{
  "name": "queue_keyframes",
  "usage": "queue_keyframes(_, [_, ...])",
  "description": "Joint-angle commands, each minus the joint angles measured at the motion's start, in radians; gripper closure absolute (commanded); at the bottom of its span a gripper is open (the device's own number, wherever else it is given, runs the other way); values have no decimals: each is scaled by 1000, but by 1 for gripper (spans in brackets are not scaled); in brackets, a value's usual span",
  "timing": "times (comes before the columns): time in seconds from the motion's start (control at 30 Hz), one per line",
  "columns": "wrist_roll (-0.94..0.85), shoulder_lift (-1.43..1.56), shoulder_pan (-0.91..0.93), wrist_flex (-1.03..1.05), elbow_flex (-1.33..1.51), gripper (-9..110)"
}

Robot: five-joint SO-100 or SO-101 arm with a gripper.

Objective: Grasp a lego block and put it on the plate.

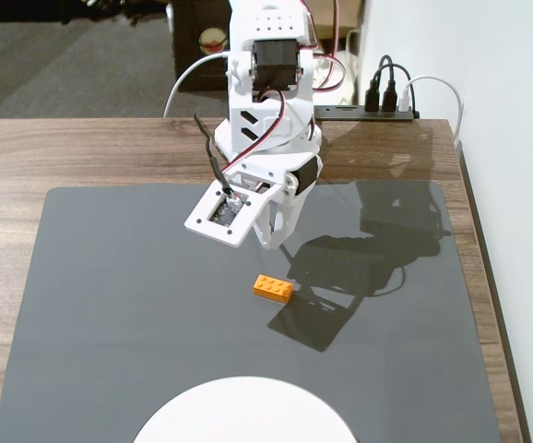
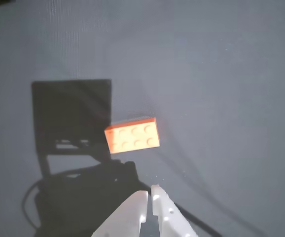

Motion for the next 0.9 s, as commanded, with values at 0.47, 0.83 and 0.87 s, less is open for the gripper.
queue_keyframes(0.47, [258, -75, 52, 71, -160, 101])
queue_keyframes(0.83, [396, -100, 64, 87, -195, 101])
queue_keyframes(0.87, [425, -106, 64, 87, -204, 101])
